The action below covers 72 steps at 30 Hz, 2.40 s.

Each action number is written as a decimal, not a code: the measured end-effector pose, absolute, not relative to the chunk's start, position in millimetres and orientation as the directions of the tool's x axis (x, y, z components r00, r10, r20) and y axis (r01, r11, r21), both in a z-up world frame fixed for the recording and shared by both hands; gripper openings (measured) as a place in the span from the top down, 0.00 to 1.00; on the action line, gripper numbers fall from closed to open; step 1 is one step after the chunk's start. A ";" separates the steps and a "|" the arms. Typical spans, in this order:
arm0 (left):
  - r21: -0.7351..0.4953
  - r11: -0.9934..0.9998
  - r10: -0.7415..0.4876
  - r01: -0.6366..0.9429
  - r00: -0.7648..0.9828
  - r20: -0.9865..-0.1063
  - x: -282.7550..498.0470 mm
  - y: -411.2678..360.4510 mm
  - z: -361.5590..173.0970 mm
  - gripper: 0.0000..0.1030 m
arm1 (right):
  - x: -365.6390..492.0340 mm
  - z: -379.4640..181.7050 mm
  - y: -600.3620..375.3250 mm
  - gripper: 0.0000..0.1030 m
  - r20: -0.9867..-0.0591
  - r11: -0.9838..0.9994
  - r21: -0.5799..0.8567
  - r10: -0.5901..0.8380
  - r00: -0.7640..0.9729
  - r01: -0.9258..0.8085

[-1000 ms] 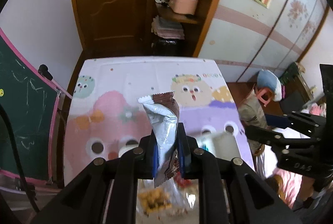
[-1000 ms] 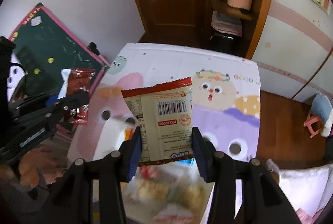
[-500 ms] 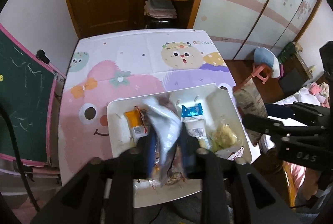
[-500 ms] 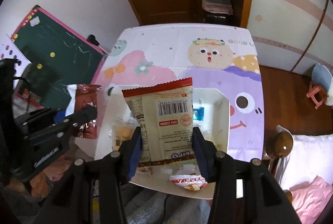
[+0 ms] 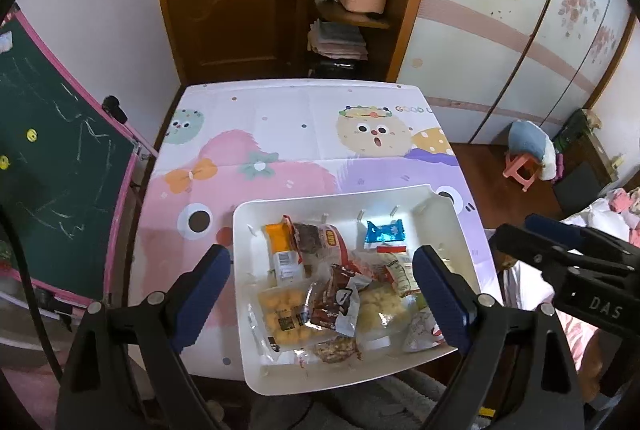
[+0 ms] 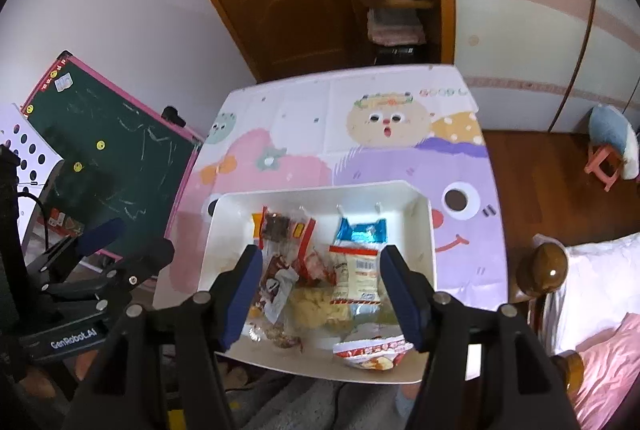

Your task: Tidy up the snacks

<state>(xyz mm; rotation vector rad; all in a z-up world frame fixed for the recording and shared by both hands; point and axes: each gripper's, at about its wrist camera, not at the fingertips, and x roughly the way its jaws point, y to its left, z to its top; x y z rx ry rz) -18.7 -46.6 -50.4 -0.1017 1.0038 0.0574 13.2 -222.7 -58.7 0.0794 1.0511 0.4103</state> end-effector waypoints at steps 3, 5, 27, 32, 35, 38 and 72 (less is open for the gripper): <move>-0.034 0.995 0.025 -0.098 0.544 -0.839 -22.6 -49.5 -45.1 0.10 | 4.6 -52.7 -225.9 0.40 -0.820 0.934 0.234 0.338 0.461 -0.269; -0.029 0.995 0.030 -0.099 0.548 -0.836 -25.3 -51.7 -41.0 0.10 | 0.6 -50.0 -229.6 0.40 -0.820 0.942 0.229 0.323 0.472 -0.245; 0.009 0.988 0.094 -0.154 0.556 -0.826 -48.5 -51.2 -20.5 0.05 | -14.4 -38.7 -237.0 0.30 -0.802 0.952 0.237 0.304 0.515 -0.193; 0.010 0.988 0.096 -0.155 0.555 -0.826 -47.9 -51.4 -20.3 0.05 | -16.3 -33.9 -231.9 0.30 -0.793 0.956 0.215 0.291 0.535 -0.202; 0.012 0.988 0.096 -0.153 0.554 -0.827 -47.7 -50.8 -20.2 0.05 | -17.3 -30.9 -227.8 0.30 -0.787 0.957 0.204 0.285 0.547 -0.206; 0.010 0.988 0.094 -0.152 0.554 -0.827 -47.5 -51.0 -20.3 0.05 | -18.3 -28.1 -224.8 0.30 -0.781 0.958 0.193 0.280 0.559 -0.211; 0.000 0.991 0.076 -0.135 0.556 -0.828 -54.1 -36.7 -15.6 0.05 | -29.5 -16.6 -204.5 0.30 -0.746 0.962 0.169 0.268 0.610 -0.217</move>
